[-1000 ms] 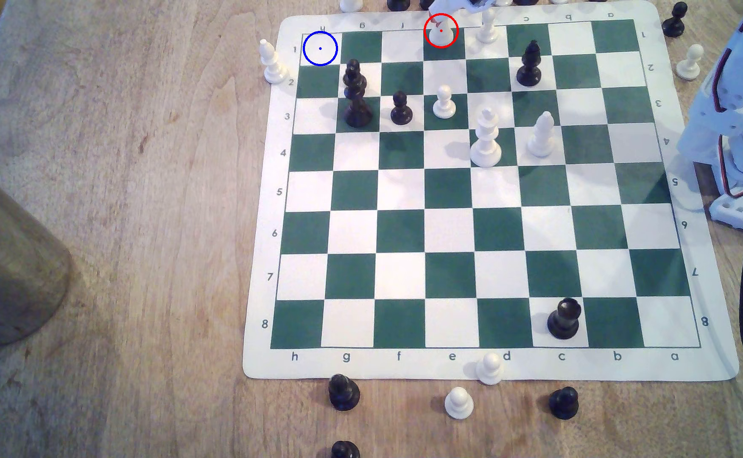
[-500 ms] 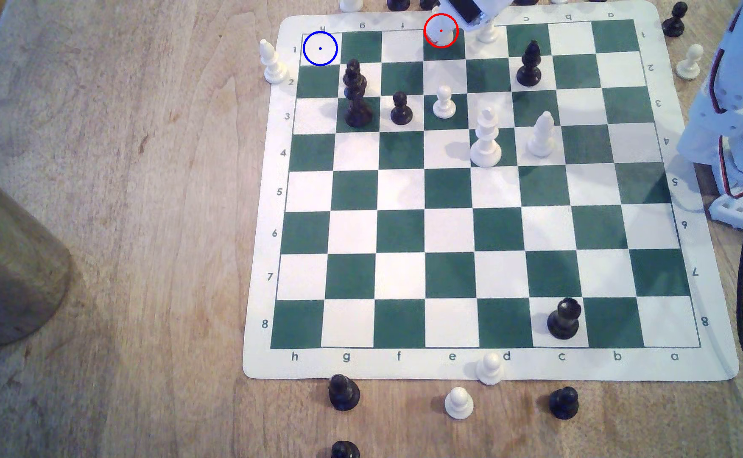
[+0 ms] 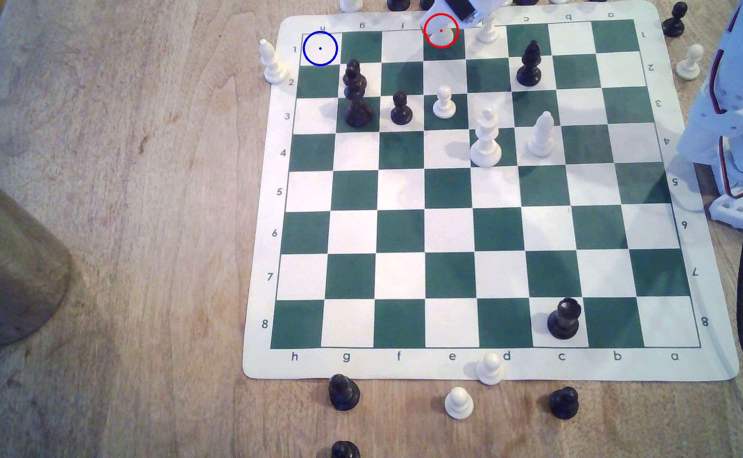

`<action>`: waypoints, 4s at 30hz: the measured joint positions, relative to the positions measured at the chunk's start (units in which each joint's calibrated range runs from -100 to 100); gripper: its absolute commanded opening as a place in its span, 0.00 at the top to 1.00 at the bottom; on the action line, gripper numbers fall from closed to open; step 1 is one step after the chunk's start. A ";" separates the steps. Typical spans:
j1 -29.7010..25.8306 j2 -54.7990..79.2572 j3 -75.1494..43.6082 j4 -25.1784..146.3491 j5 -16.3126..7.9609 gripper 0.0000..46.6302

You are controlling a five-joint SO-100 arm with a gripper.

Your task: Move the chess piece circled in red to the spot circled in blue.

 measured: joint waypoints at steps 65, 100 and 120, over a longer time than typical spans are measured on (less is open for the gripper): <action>-8.19 21.37 -37.60 0.32 0.24 0.96; -8.92 32.84 -49.16 2.23 1.42 0.58; -7.82 24.30 -40.94 6.06 -0.54 0.52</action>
